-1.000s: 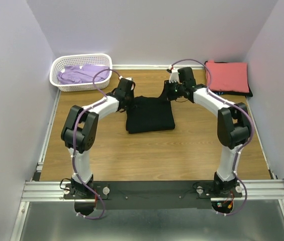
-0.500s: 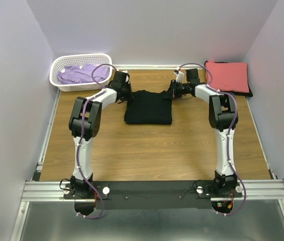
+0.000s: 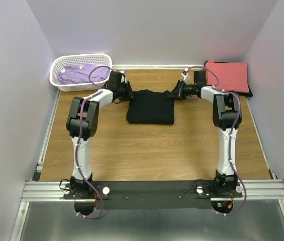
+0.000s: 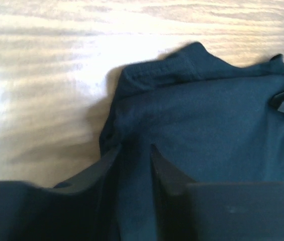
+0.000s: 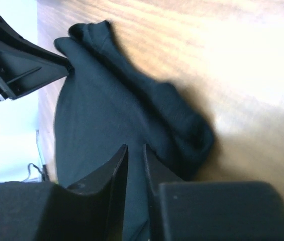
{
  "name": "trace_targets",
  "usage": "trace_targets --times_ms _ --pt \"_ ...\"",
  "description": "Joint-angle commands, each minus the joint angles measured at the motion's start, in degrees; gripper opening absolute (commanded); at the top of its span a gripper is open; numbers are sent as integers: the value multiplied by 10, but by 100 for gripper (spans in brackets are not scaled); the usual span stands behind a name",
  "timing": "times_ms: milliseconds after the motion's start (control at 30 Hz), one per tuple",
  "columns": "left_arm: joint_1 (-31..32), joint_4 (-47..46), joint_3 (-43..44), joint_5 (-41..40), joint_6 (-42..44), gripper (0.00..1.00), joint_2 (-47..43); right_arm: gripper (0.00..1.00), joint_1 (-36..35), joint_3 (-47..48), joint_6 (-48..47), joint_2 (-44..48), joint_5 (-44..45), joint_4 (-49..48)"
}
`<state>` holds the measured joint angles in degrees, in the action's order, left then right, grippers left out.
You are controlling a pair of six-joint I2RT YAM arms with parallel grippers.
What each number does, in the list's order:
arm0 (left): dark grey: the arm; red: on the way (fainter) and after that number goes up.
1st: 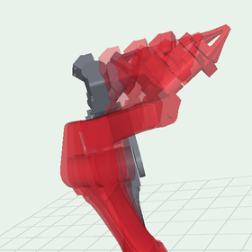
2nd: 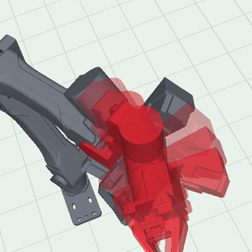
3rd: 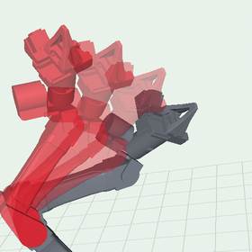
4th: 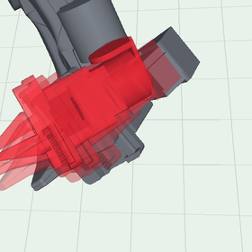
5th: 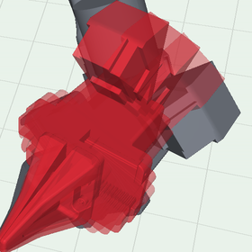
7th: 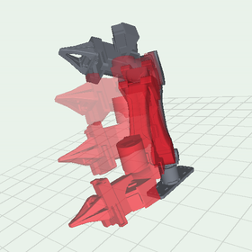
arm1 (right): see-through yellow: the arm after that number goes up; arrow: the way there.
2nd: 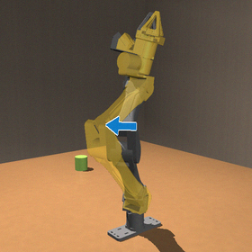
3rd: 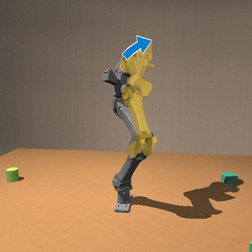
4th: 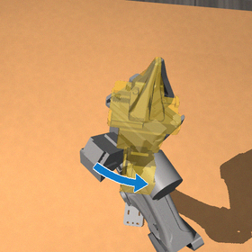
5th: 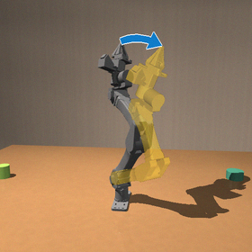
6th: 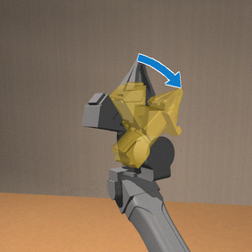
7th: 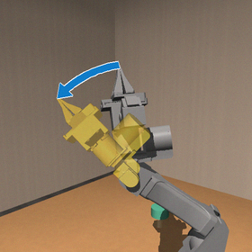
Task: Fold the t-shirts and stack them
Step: Fold the tshirt
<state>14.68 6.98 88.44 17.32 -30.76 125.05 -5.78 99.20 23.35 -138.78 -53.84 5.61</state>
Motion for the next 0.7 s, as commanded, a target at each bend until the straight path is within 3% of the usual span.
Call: trace_targets --times_ms 0,133,267,433,667 --pt "-2 -20 -34 11 -26 45 -103 30 8 -36 15 90 13 -5" --pt "22 -26 -57 -11 -32 61 -175 37 -10 -105 35 171 9 -30" --pt "47 -40 -125 -15 -39 61 -230 39 -44 -181 58 232 -14 -51" --pt "62 -86 -220 9 -58 45 -264 39 -91 -261 78 260 -33 -117" --pt "59 -133 -295 29 -69 24 -227 39 -107 -337 45 225 -53 -128"
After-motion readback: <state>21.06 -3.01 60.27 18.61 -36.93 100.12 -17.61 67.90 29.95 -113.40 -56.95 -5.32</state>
